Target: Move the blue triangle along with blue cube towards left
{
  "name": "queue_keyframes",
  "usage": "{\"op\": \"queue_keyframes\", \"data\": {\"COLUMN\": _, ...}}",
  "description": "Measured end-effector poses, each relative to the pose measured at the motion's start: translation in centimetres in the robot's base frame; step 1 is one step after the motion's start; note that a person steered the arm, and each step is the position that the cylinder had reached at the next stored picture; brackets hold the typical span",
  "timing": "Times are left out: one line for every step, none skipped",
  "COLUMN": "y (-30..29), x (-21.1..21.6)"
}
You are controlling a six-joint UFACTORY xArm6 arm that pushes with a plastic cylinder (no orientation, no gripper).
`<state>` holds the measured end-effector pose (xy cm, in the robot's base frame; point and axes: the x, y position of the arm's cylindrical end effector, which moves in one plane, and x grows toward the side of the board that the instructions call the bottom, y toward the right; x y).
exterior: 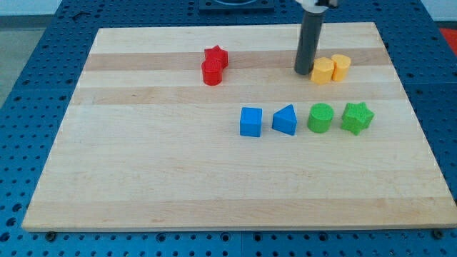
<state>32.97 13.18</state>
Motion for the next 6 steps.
{"op": "queue_keyframes", "data": {"y": 1.4, "x": 0.0}}
{"op": "queue_keyframes", "data": {"y": 1.3, "x": -0.1}}
{"op": "queue_keyframes", "data": {"y": -0.5, "x": 1.4}}
{"op": "queue_keyframes", "data": {"y": -0.5, "x": 3.3}}
{"op": "queue_keyframes", "data": {"y": -0.4, "x": 5.4}}
{"op": "queue_keyframes", "data": {"y": -0.8, "x": 7.1}}
